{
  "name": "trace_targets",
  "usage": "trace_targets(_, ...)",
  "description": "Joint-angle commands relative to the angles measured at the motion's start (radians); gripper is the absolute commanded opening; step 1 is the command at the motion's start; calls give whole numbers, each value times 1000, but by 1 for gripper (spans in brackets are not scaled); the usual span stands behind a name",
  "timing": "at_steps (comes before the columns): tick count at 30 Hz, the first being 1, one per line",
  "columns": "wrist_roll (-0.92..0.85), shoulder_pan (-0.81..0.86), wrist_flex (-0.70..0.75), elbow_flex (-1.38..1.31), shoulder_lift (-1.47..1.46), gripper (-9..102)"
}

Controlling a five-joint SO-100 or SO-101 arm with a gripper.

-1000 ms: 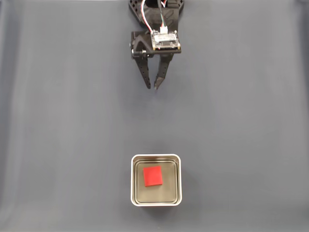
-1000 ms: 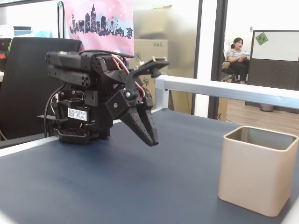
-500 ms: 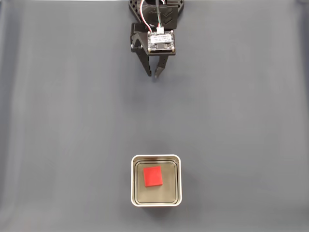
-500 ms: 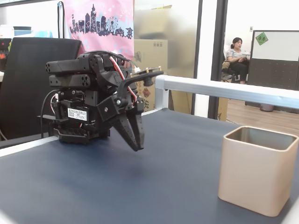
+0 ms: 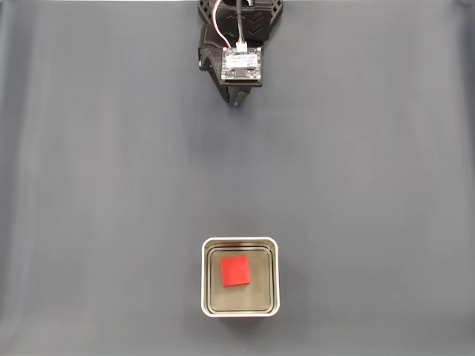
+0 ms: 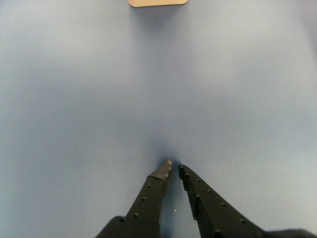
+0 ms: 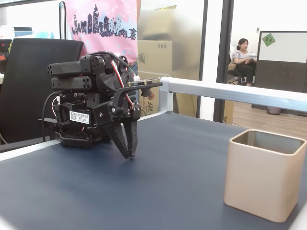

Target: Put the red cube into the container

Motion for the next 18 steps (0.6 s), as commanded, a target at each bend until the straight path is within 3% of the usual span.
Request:
trace_targets(1,-9,12,17,11,84,0)
trace_targets(18,-51,18,21,11,84,1)
